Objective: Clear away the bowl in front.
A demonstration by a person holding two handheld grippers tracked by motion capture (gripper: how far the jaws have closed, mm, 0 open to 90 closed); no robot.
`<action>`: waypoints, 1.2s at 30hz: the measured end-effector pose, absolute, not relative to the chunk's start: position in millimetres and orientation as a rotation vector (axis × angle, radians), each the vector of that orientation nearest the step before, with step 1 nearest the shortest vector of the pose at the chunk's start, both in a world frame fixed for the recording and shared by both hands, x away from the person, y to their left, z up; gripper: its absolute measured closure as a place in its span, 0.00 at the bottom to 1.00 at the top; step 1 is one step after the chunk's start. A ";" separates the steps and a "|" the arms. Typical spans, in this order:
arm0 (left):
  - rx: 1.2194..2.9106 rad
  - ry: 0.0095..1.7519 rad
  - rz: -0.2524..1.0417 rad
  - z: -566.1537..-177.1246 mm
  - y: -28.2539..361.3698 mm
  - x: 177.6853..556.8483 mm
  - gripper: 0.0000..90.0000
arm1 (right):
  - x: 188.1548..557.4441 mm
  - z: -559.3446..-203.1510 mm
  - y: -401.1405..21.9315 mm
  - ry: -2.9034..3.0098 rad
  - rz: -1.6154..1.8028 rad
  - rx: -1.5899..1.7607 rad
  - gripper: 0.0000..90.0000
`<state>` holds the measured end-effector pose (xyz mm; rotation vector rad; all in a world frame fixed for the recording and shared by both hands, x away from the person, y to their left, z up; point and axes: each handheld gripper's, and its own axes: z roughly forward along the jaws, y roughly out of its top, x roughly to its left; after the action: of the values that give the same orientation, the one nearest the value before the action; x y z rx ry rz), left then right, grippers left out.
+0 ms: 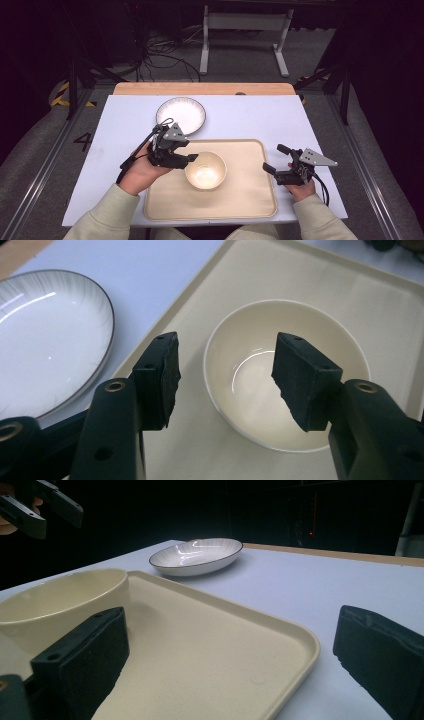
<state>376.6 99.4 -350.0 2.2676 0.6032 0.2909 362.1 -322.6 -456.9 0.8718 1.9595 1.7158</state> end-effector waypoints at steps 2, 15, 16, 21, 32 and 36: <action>2.238 0.598 0.297 -350.1 104.8 374.7 0.49 | 362.0 -456.9 -322.6 1.959 1.716 0.873 0.02; 2.121 0.607 0.346 -361.0 130.1 360.0 0.44 | 362.0 -456.9 -322.7 1.958 1.717 0.874 0.02; 2.114 0.606 0.353 -362.0 132.0 359.0 0.43 | 362.0 -456.9 -322.7 1.957 1.717 0.874 0.02; 2.051 0.598 0.411 -367.3 142.1 353.6 0.39 | 362.0 -456.9 -322.7 1.959 1.720 0.875 0.02; 1.971 0.621 0.386 -393.2 158.6 350.3 0.36 | 361.9 -456.9 -322.6 1.963 1.726 0.871 0.02; 1.925 0.626 0.379 -400.5 168.4 351.2 0.36 | 361.8 -456.9 -322.5 1.964 1.726 0.868 0.02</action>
<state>351.2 168.4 -400.5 1.9254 0.6262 0.3787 361.8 -322.5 -456.9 0.8679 1.9640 1.7257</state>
